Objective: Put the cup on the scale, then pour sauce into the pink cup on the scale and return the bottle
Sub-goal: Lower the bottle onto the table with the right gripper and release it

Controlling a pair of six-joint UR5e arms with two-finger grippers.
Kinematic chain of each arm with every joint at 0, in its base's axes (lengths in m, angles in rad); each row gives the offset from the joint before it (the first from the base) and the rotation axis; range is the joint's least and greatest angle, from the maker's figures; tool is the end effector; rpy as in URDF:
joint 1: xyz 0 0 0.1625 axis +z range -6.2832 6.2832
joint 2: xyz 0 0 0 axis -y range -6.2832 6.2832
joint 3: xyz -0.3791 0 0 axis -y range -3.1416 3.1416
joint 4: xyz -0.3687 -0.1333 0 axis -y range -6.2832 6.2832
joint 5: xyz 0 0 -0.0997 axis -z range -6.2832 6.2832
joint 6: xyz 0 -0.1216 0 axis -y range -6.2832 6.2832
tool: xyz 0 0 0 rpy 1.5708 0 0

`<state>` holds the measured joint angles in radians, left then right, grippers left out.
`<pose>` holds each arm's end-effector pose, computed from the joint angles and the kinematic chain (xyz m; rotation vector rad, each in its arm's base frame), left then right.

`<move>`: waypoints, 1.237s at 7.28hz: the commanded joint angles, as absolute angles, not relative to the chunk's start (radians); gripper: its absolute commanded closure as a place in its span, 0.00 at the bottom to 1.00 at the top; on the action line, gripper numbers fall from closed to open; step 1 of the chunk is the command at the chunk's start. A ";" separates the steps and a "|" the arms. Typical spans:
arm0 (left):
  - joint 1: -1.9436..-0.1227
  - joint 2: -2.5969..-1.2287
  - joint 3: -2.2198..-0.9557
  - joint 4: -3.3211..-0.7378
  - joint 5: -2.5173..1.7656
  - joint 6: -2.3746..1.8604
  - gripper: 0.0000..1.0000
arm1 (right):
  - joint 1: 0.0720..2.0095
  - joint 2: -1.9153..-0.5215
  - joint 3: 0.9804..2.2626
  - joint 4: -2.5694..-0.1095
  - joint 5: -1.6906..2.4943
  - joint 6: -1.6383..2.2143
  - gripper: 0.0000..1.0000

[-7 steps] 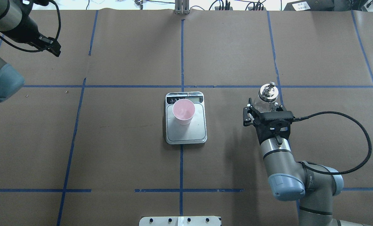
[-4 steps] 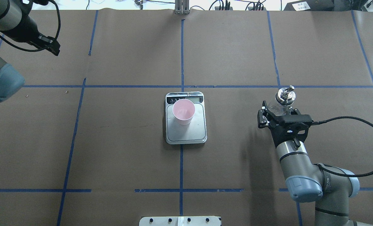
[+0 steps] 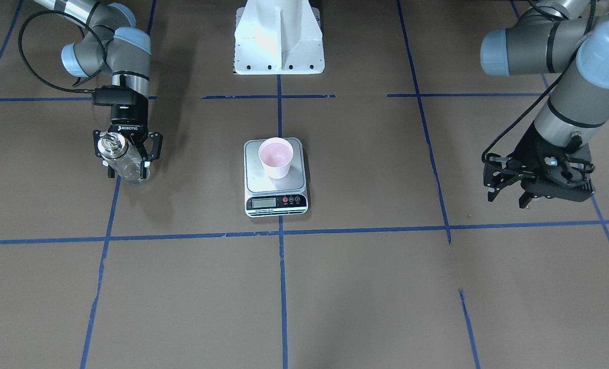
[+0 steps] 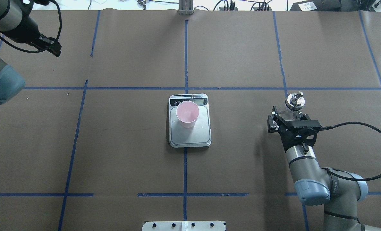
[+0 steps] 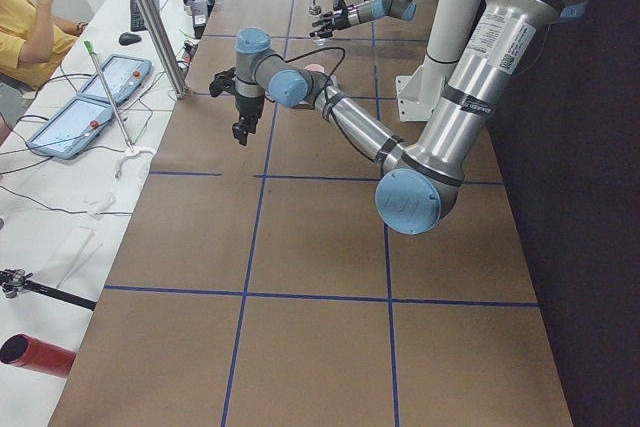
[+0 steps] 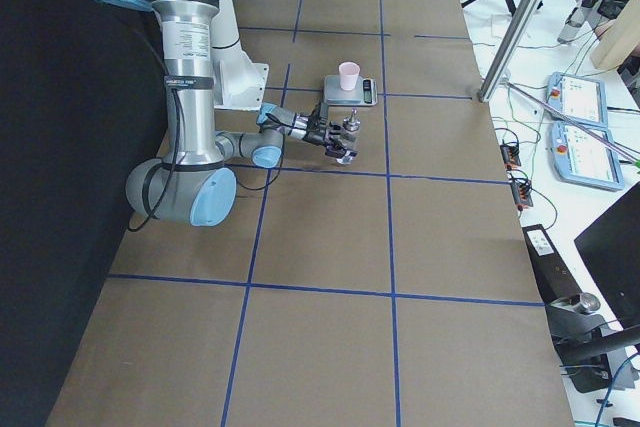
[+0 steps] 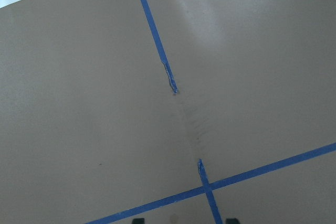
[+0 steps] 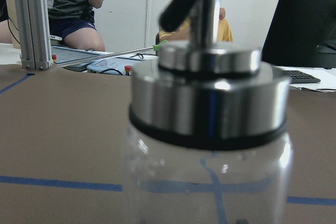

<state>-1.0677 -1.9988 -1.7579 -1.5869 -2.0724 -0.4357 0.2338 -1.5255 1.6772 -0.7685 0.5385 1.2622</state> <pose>0.2246 -0.5634 0.3219 0.3320 0.7125 0.2222 -0.4218 -0.3448 0.4402 1.1437 -0.5774 0.4268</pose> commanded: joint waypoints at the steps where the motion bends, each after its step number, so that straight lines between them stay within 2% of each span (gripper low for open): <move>1: -1.068 -1.999 -1.756 -1.588 -2.072 -0.436 0.39 | 0.242 -1.528 1.657 -0.746 0.540 1.262 1.00; 4: -1.068 -2.000 -1.756 -1.586 -2.072 -0.436 0.39 | 0.250 -1.528 1.640 -0.746 0.541 1.262 1.00; 5: -1.066 -2.002 -1.756 -1.586 -2.072 -0.436 0.39 | 0.250 -1.526 1.637 -0.744 0.541 1.264 0.94; 6: -1.066 -2.003 -1.755 -1.586 -2.072 -0.436 0.39 | 0.249 -1.528 1.635 -0.735 0.538 1.288 0.03; 8: -1.066 -2.003 -1.755 -1.586 -2.072 -0.436 0.39 | 0.247 -1.531 1.541 -0.552 0.528 1.293 0.00; 9: -1.066 -2.005 -1.755 -1.586 -2.072 -0.436 0.39 | 0.245 -1.532 1.537 -0.536 0.500 1.292 0.00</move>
<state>-1.0661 -2.0038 -1.7549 -1.5861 -2.0724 -0.4356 0.2470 -1.5312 1.5629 -0.5920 0.5248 1.2934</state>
